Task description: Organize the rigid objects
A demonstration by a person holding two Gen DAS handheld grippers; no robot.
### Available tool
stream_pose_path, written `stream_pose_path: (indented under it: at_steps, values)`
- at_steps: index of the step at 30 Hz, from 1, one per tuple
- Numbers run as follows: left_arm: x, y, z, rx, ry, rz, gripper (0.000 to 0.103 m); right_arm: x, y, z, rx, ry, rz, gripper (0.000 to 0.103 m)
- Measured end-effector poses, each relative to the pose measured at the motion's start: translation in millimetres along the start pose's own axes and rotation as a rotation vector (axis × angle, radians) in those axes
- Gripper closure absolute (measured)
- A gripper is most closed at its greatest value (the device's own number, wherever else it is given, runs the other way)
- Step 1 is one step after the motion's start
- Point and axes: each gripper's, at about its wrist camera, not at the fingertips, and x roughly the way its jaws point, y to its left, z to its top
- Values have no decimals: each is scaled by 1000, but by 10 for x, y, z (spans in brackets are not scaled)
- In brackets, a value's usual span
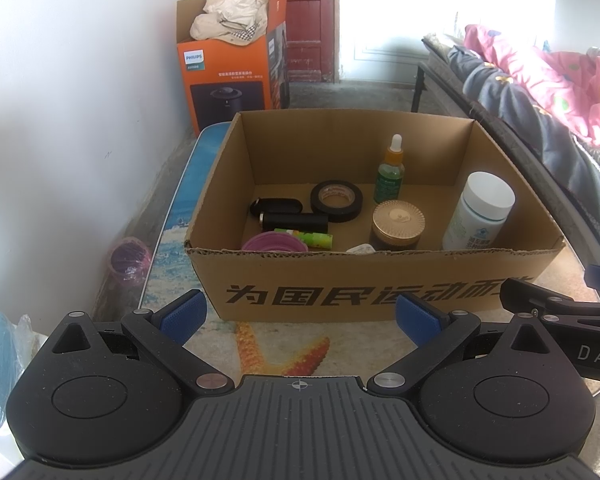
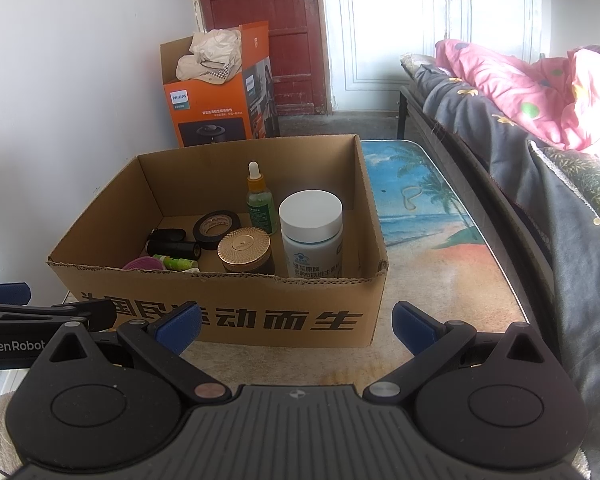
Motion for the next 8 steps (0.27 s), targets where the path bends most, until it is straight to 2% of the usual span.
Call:
stream_pose_path:
  at_steps: [8]
  values:
    - [-7,1,-5,-2,1,1,2,1,-3,2,0,1,1,0]
